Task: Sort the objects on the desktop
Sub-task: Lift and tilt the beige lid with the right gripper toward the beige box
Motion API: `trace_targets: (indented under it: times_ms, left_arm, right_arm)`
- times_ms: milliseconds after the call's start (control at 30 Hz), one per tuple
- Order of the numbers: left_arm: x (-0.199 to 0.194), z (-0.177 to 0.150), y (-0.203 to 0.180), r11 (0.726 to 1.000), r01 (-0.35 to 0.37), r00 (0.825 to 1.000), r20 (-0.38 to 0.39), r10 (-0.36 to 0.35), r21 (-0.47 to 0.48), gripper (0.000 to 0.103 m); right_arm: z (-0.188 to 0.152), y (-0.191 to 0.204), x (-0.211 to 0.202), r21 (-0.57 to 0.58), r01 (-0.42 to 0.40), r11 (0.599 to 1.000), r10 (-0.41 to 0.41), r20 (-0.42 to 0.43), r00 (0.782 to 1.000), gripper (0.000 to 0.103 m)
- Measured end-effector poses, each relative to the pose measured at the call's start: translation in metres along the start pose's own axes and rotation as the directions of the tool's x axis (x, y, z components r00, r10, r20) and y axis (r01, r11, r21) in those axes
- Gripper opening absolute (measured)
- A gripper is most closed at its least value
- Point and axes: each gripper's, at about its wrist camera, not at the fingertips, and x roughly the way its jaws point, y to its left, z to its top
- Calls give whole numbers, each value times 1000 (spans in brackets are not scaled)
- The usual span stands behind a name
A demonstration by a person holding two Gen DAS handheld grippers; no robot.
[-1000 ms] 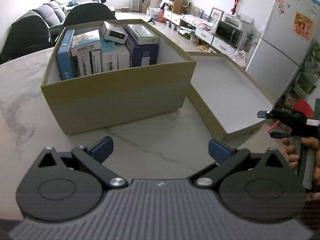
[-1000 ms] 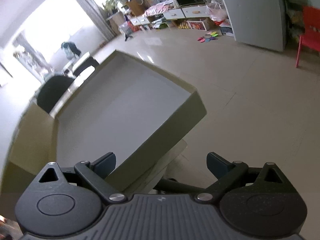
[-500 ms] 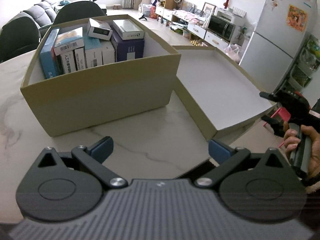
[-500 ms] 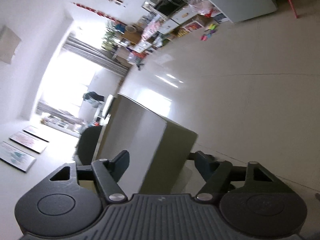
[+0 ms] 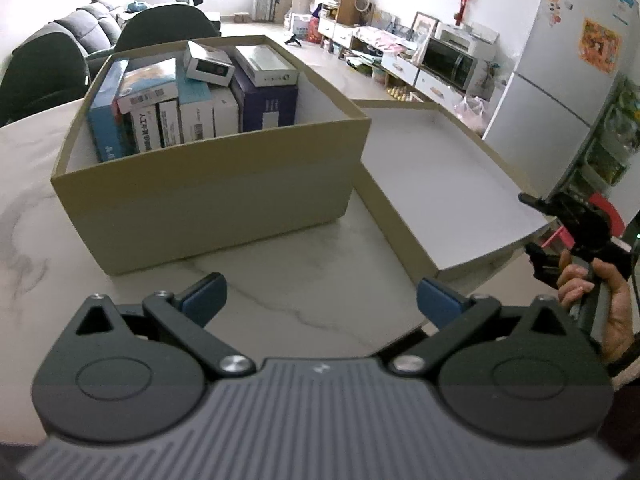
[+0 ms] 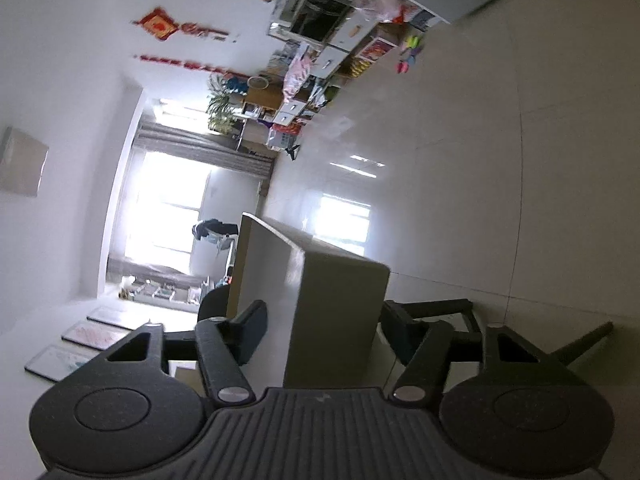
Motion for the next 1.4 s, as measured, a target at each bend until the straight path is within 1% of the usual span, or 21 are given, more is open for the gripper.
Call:
trace_targets:
  times_ms: [33,100,167,300,367,533,733,900,1100,1400]
  left_arm:
    - [0,0,1,1000,-1,1000,-1,1,-4,103]
    - [1,0,2,1000,-4,1000,-3,4,-10,103]
    - [1,0,3,1000,-5,1000,-2,5,-13,103]
    - [1,3,3,1000,2,1000,3,-2,-18,103]
    - [2,4,2,1000,10,1000,1,-10,-20,103]
    - [3,5,0,1000,25,1000,-3,-25,-19,103]
    - [2,7,-1,999,34,999,2,-34,-27,103]
    - [0,10,-7,999,47,999,15,-47,-23,103]
    - [-5,14,-24,996,84,995,52,-84,3,103]
    - [-22,16,-49,989,145,982,116,-148,40,103]
  right_arm:
    - [1,0,1,3,-4,1000,4,3,1000,53]
    - [2,2,-3,-5,13,1000,-12,23,1000,50]
    - [2,4,-8,-22,28,999,-27,48,998,45]
    - [0,11,-18,-71,56,996,-50,90,995,43]
    - [-1,15,-23,-89,54,995,-45,101,994,43]
    - [-7,29,-43,-159,34,987,-12,138,990,43]
    - [-11,48,-65,-243,-18,970,62,175,983,42]
    - [-20,66,-88,-342,-48,938,121,194,973,42]
    - [-32,87,-114,-458,-51,887,154,190,970,42]
    - [-58,115,-156,-622,-45,782,192,172,966,42]
